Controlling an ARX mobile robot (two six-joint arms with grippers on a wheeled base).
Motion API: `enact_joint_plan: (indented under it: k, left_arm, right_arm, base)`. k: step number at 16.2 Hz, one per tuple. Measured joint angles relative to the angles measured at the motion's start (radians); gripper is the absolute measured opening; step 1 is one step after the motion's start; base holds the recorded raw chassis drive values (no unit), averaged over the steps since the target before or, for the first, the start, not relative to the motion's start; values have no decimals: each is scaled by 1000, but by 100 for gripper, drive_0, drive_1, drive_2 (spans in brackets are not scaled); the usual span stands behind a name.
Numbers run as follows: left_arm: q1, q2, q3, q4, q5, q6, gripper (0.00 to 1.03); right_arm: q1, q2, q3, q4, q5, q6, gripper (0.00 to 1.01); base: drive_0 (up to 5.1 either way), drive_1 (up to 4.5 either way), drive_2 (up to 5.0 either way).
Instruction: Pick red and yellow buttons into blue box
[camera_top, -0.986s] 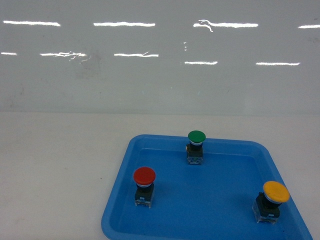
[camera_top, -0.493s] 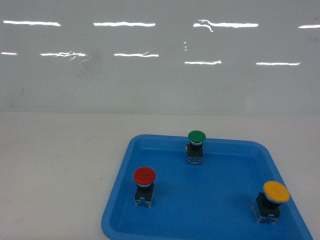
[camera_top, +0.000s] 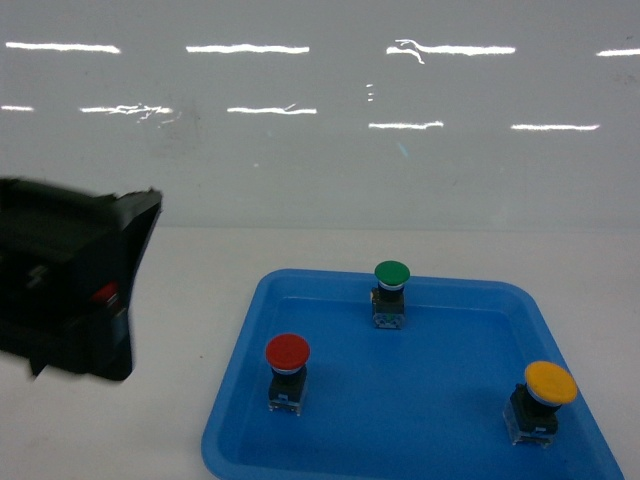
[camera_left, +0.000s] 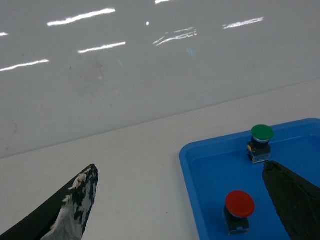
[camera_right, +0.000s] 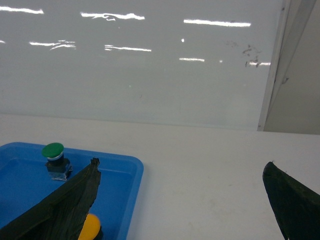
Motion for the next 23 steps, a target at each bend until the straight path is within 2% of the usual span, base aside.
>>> enact_joint_plan:
  k: [2,3,4,5,6,7,8,15,17,18,19,23]
  left_arm:
    - [13,124,91,7,-5,29,98]
    - [21,145,114,9,-14,40,98]
    - [49,154,117,65,-62,51,98]
    - [101,156,117,65,-82,51,98]
    - [144,164,110,75,-89,47,98]
    - [154,166,103,74,-89,38,98]
    - [154,167,102,74,-87,37,98]
    - [151,167,102,75,-82,36,98]
    - [151,167,102,75,-82,36,98]
    - [151,167,102,75,-82,36,98]
    - [151,167,102,75,-82,36,98]
    - [151,167,102,75,-82,36,98]
  right_arm:
    - [66,196,115,-59,-18,-17,98]
    - [114,249,149,-128,-46,-34,98]
    - [167,266,165,-150,-60,-46,98]
    - [214,270,189,-174,-94,-45,98]
    - [251,303,192,-137,-50,-69,98]
    - [263,334,192,-136,-4,-86,98]
    - [262,344,188,-141,8,-93,98]
    - [262,340,188,-135,15,-105,98]
    - [275,364,186,-110,21,-106,98]
    - [305,452,187,-64,30,-130,98]
    - [350,600,217,-36,54,-176,98]
    - [380,761,308,-32,97,-227,98]
  base:
    - [0,0,0]
    - [0,0,0]
    - [0,0,0]
    - [0,0,0]
    - [0,0,0]
    - [0,0,0]
    - [0,0,0]
    - [0,0,0]
    - [0,0,0]
    - [0,0,0]
    - [0,0,0]
    - [0,0,0]
